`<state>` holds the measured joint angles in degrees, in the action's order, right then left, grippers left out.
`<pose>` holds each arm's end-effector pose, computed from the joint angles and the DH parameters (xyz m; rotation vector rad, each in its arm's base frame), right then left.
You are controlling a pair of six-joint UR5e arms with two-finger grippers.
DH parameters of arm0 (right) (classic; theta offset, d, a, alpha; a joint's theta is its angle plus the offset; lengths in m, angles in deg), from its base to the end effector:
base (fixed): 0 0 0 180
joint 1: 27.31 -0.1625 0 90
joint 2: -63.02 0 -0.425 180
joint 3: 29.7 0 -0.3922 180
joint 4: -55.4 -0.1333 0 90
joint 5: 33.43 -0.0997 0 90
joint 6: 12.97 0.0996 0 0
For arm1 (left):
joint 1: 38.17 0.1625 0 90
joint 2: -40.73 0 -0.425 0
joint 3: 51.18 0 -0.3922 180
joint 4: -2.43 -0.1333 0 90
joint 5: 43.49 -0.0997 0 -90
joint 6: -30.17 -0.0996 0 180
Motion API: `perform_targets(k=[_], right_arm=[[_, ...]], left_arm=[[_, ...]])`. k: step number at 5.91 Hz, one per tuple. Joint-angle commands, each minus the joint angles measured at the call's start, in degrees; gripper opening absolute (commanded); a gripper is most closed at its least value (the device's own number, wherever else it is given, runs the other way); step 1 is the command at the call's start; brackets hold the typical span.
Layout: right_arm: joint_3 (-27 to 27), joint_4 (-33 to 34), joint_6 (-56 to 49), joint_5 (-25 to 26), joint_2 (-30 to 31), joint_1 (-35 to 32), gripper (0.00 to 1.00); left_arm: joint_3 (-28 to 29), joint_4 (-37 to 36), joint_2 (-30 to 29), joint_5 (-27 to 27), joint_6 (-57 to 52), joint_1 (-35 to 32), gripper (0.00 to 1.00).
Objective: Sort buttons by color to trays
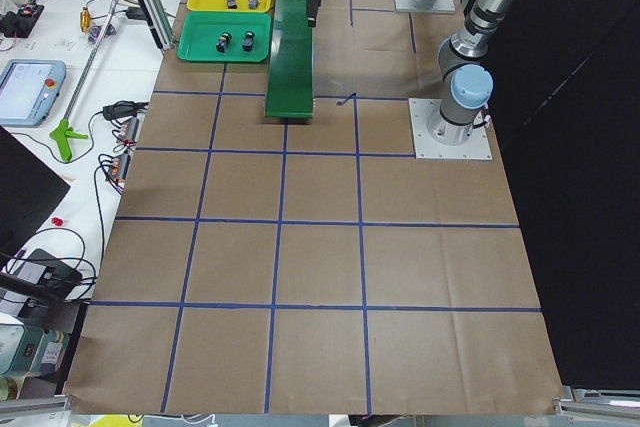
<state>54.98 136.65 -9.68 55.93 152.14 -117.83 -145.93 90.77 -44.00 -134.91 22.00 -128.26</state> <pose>0.1388 -0.4882 0.5110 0.0763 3.1298 0.1183 -0.1315 -0.4564 0.4936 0.2235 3.1057 -0.0564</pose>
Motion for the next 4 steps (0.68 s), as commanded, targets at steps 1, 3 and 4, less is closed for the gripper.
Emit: perform_targets(k=[1,3,4], right_arm=[[0.0,0.0,0.0,0.0,0.0,0.0,1.00],[0.0,0.0,0.0,0.1,0.0,0.0,1.00],[0.0,0.0,0.0,0.2,0.0,0.0,1.00]], left_arm=[[0.2,-0.1,-0.1,0.2,0.0,0.1,0.99],[0.5,0.0,-0.3,0.2,0.1,0.2,0.99],[1.1,1.2,-0.4,0.4,0.6,0.3,0.99]])
